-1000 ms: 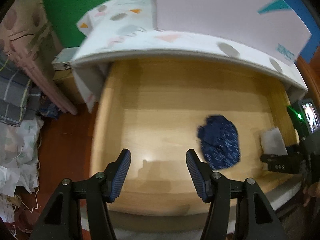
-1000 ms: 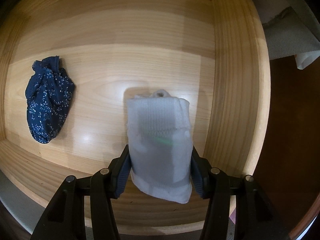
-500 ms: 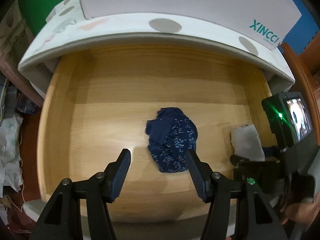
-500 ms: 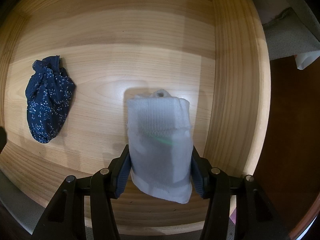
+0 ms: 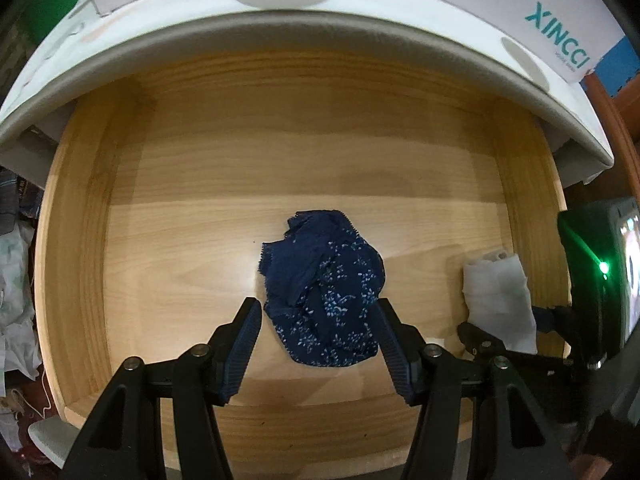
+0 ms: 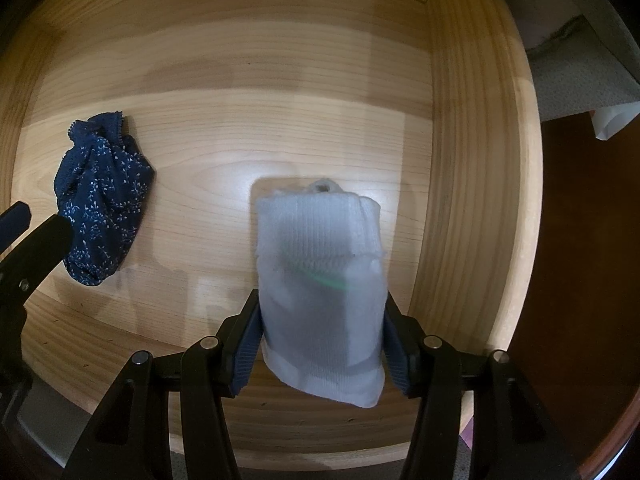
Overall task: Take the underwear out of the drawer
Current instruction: 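Lower the left tool onto the navy floral garment and grasp it, then lift the navy floral garment with the left tool over the box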
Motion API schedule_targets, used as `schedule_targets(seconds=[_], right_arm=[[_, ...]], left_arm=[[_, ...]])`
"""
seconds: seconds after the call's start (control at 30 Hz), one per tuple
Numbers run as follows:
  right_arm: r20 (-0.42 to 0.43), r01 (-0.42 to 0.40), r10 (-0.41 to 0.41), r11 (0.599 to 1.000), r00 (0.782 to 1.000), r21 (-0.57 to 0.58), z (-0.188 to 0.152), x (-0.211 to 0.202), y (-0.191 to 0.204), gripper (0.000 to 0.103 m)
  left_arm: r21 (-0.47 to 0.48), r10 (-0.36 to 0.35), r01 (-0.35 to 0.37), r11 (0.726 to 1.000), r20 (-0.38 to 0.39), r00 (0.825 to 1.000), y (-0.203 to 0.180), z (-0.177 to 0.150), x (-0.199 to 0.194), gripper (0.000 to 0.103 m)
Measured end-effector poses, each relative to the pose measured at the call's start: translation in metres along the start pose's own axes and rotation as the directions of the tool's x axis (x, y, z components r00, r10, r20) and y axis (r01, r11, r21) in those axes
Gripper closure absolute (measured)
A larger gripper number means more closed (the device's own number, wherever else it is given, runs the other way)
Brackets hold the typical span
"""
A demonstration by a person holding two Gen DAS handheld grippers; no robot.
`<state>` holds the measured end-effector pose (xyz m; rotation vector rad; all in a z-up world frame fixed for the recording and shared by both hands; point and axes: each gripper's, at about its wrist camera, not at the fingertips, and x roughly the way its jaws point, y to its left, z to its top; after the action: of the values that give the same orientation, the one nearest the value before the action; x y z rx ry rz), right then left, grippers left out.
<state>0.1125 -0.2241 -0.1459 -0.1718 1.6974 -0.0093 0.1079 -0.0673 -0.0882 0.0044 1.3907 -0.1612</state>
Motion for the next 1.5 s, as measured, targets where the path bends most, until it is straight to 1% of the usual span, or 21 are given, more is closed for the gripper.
schedule_targets(seconds=[0.23,0.3,0.37,0.5,0.6,0.63,0.67,0.73,0.8,0.97,1.17,1.2,1.37,1.5], right_arm=[[0.001,-0.003,0.003,1.000,1.000,0.001,0.000,0.000,0.001,0.050],[0.001,-0.004,0.004,1.000,1.000,0.001,0.001,-0.001,0.002,0.050],[0.001,-0.003,0.003,1.000,1.000,0.001,0.001,-0.001,0.002,0.050],[0.001,-0.004,0.004,1.000,1.000,0.002,0.001,-0.001,0.003,0.050],[0.001,-0.005,0.005,1.000,1.000,0.002,0.001,0.000,0.003,0.050],[0.001,-0.005,0.005,1.000,1.000,0.002,0.001,0.000,0.003,0.050],[0.001,-0.005,0.005,1.000,1.000,0.001,0.001,0.000,0.004,0.050],[0.001,-0.006,0.006,1.000,1.000,0.002,0.001,0.000,0.004,0.050],[0.001,-0.006,0.006,1.000,1.000,0.002,0.002,0.000,0.004,0.050],[0.001,-0.006,0.006,1.000,1.000,0.003,0.002,0.001,0.006,0.050],[0.001,-0.007,0.007,1.000,1.000,0.002,0.004,0.001,0.006,0.050],[0.001,-0.007,0.007,1.000,1.000,0.002,0.004,0.001,0.005,0.050],[0.000,-0.006,0.006,1.000,1.000,0.002,0.005,0.001,0.007,0.050],[0.000,-0.005,0.005,1.000,1.000,0.000,0.005,0.001,0.006,0.050]], left_arm=[[0.034,0.037,-0.035,0.999,-0.078,0.996,-0.013,0.008,0.022,0.044],[0.021,0.032,-0.030,0.999,-0.104,0.994,-0.012,0.011,0.027,0.044],[0.007,0.045,-0.044,0.999,-0.127,0.991,-0.010,0.015,0.033,0.044],[-0.006,0.043,-0.045,0.999,-0.156,0.987,-0.009,0.018,0.041,0.044],[0.003,0.049,-0.049,0.999,-0.158,0.986,-0.011,0.017,0.043,0.044],[0.006,0.053,-0.053,0.999,-0.160,0.986,-0.011,0.022,0.047,0.046],[0.008,0.058,-0.057,0.998,-0.162,0.985,-0.011,0.022,0.048,0.052],[0.011,0.060,-0.059,0.998,-0.185,0.981,-0.015,0.020,0.053,0.060],[0.004,0.056,-0.057,0.998,-0.197,0.979,-0.013,0.021,0.056,0.061],[0.024,0.067,-0.063,0.998,-0.214,0.975,-0.009,0.020,0.056,0.066],[0.009,0.058,-0.057,0.998,-0.238,0.970,0.006,0.018,0.056,0.067],[0.006,0.056,-0.056,0.998,-0.241,0.969,0.004,0.022,0.058,0.067],[-0.015,0.048,-0.053,0.998,-0.244,0.969,0.015,0.022,0.058,0.071],[-0.024,0.056,-0.064,0.998,-0.238,0.970,0.020,0.023,0.056,0.075]])
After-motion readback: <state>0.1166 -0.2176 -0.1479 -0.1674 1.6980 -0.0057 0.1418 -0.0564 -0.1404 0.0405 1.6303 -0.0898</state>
